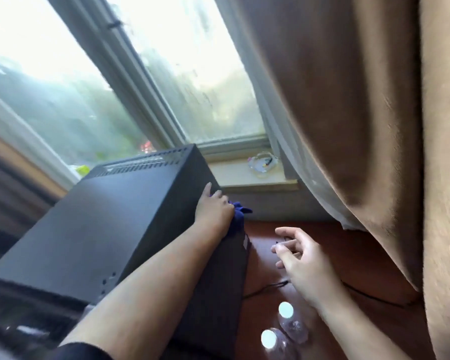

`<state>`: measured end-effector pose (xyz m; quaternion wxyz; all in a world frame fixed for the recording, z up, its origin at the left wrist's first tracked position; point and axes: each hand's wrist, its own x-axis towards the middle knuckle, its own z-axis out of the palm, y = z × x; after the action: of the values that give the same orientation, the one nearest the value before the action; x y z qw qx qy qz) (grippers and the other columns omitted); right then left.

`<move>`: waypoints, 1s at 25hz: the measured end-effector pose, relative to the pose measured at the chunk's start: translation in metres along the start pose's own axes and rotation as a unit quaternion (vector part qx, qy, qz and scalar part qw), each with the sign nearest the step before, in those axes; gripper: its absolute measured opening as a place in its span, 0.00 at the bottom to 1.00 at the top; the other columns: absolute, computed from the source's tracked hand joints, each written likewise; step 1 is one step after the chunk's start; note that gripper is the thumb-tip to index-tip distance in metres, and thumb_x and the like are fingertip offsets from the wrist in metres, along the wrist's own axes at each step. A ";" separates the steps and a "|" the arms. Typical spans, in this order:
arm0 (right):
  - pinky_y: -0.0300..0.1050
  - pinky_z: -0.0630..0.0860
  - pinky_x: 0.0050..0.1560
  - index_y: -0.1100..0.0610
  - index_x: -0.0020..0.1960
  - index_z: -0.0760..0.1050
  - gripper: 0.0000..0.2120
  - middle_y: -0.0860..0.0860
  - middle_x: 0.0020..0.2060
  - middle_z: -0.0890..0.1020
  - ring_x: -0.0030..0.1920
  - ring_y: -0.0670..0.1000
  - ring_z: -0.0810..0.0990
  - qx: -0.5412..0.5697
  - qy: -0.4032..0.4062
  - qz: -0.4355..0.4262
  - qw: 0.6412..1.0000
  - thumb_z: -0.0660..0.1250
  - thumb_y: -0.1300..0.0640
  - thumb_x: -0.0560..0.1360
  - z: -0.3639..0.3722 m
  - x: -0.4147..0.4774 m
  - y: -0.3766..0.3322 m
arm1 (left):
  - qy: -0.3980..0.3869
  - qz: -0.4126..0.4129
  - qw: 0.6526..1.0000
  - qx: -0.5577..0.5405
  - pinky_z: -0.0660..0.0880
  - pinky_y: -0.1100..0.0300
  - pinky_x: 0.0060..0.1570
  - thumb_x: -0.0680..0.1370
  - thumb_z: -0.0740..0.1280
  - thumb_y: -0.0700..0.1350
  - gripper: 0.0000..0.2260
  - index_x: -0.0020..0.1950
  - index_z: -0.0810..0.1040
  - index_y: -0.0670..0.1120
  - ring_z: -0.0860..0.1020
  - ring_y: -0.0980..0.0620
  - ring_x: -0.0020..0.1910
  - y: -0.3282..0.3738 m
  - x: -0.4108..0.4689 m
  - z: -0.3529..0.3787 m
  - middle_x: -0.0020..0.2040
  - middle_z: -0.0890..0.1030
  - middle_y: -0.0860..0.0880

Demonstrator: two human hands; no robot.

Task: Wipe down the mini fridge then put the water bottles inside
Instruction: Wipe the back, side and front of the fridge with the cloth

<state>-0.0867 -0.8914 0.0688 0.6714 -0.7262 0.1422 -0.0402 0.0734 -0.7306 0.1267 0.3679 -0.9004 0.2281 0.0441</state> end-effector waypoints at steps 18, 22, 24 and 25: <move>0.51 0.58 0.79 0.41 0.77 0.65 0.32 0.54 0.79 0.63 0.81 0.53 0.58 -0.247 -0.116 -0.258 0.927 0.70 0.40 0.75 0.110 -0.056 -0.173 | 0.069 0.018 0.843 -0.533 0.77 0.67 0.47 0.75 0.76 0.50 0.10 0.54 0.81 0.57 0.82 0.62 0.42 -0.168 -0.202 -0.019 0.44 0.85 0.60; 0.59 0.62 0.77 0.40 0.75 0.66 0.34 0.52 0.71 0.73 0.76 0.57 0.66 -0.318 -0.118 -0.259 0.905 0.65 0.31 0.72 0.163 -0.075 -0.180 | 0.084 0.047 0.814 -0.573 0.72 0.76 0.39 0.77 0.76 0.49 0.08 0.47 0.79 0.61 0.79 0.72 0.36 -0.195 -0.229 0.024 0.37 0.83 0.69; 0.58 0.67 0.72 0.42 0.72 0.69 0.30 0.44 0.58 0.76 0.68 0.53 0.73 -0.322 -0.113 -0.265 0.902 0.67 0.35 0.72 0.186 -0.089 -0.180 | 0.089 0.060 0.804 -0.585 0.73 0.71 0.43 0.76 0.76 0.48 0.09 0.46 0.80 0.61 0.80 0.69 0.37 -0.212 -0.243 0.049 0.37 0.83 0.67; 0.58 0.66 0.72 0.42 0.71 0.69 0.27 0.42 0.55 0.75 0.66 0.52 0.74 -0.337 -0.111 -0.269 0.896 0.68 0.37 0.74 0.198 -0.097 -0.179 | 0.091 0.071 0.794 -0.597 0.73 0.70 0.44 0.76 0.76 0.47 0.09 0.47 0.80 0.61 0.80 0.67 0.38 -0.220 -0.251 0.062 0.39 0.84 0.66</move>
<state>-0.1024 -0.6649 0.2391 0.3616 -0.9192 -0.1287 -0.0877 -0.0479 -0.4555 0.2847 -0.2695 -0.9223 0.2520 0.1151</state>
